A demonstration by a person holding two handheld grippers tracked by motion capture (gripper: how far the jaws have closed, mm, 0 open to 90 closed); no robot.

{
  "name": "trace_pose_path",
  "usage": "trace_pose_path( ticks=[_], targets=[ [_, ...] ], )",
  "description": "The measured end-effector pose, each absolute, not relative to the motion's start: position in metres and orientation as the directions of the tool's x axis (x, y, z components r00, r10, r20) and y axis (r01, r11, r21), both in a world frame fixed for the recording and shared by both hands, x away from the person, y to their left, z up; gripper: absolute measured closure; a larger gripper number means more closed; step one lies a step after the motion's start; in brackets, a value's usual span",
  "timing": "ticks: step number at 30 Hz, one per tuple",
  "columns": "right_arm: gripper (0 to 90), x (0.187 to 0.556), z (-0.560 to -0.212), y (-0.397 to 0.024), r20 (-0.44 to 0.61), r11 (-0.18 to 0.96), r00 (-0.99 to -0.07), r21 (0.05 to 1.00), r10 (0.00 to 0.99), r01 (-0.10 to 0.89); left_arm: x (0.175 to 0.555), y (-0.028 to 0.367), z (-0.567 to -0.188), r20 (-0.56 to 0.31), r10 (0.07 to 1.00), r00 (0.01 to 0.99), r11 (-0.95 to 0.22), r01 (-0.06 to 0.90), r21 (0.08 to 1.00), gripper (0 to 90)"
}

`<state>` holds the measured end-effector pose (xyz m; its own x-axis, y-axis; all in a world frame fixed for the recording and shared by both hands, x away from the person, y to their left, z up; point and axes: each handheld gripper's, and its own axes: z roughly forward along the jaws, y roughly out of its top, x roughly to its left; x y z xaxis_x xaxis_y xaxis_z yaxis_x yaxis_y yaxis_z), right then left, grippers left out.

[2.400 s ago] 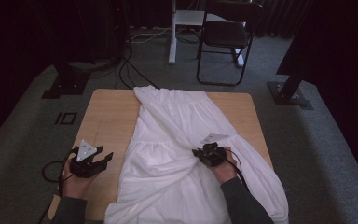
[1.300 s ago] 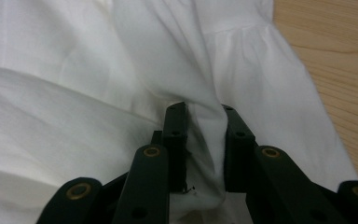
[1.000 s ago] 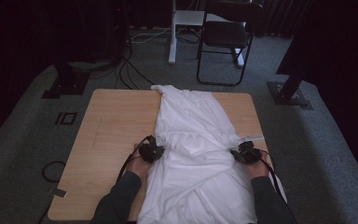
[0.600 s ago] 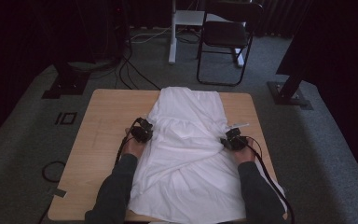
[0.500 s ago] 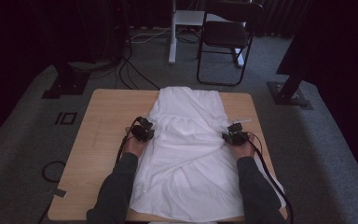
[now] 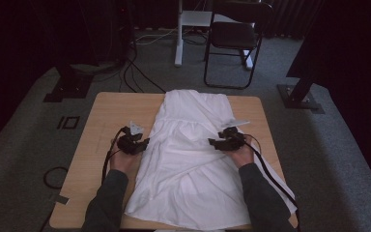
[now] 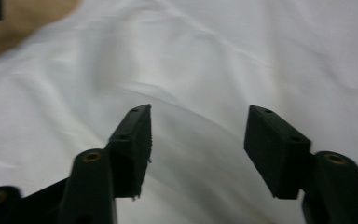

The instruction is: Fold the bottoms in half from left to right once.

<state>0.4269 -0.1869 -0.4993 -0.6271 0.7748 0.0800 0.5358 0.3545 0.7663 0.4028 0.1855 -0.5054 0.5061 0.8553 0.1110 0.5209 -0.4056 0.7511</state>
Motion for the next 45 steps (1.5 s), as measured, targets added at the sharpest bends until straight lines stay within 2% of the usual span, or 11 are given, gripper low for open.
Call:
trace_pose_path(
  ticks=[6, 7, 8, 9, 11, 23, 29, 32, 35, 38, 45],
  targets=[
    [42.0, 0.427, -0.508, -0.138, 0.065, 0.437, -0.725, 0.76, 0.685, 0.481, 0.389, 0.182, -0.505, 0.13, 0.829, 0.544, -0.445, 0.501, 0.743, 60.5],
    [63.4, 0.429, -0.514, -0.131, 0.018, 0.488, -0.729, 0.732, 0.684, 0.476, 0.387, 0.18, -0.506, 0.125, 0.825, 0.551, -0.445, 0.499, 0.743, 60.1],
    [63.4, 0.429, -0.514, -0.131, 0.018, 0.488, -0.729, 0.732, 0.684, 0.476, 0.385, 0.179, -0.507, 0.121, 0.819, 0.561, -0.452, 0.499, 0.739, 60.1],
    [88.5, 0.428, -0.517, -0.135, 0.032, 0.491, -0.745, 0.733, 0.667, 0.471, 0.38, 0.175, -0.51, 0.122, 0.801, 0.586, -0.471, 0.492, 0.732, 59.9],
    [89.3, 0.42, -0.511, -0.146, 0.044, 0.479, -0.758, 0.751, 0.651, 0.455, 0.377, 0.174, -0.51, 0.12, 0.791, 0.6, -0.478, 0.484, 0.733, 59.8],
    [89.0, 0.319, -0.457, -0.277, 0.02, 0.317, -0.69, 0.879, 0.724, 0.358, 0.351, 0.165, -0.504, 0.096, 0.74, 0.665, -0.49, 0.437, 0.754, 58.3],
    [88.5, 0.267, -0.482, -0.335, 0.053, 0.245, -0.606, 0.884, 0.794, 0.398, 0.339, 0.162, -0.506, 0.127, 0.722, 0.681, -0.529, 0.425, 0.735, 57.0],
    [87.2, 0.259, -0.519, -0.353, 0.09, 0.236, -0.538, 0.83, 0.838, 0.506, 0.335, 0.163, -0.509, 0.12, 0.722, 0.682, -0.532, 0.436, 0.726, 56.1],
    [66.8, 0.262, -0.55, -0.357, 0.088, 0.26, -0.478, 0.746, 0.874, 0.613, 0.33, 0.162, -0.51, 0.13, 0.711, 0.691, -0.548, 0.429, 0.718, 54.8],
    [55.5, 0.262, -0.545, -0.357, 0.107, 0.214, -0.46, 0.778, 0.881, 0.591, 0.325, 0.161, -0.51, 0.138, 0.71, 0.69, -0.551, 0.423, 0.719, 54.2],
    [51.0, 0.294, -0.521, -0.323, 0.112, 0.217, -0.514, 0.815, 0.85, 0.537, 0.318, 0.159, -0.519, 0.104, 0.715, 0.691, -0.529, 0.438, 0.727, 53.8]
  ],
)
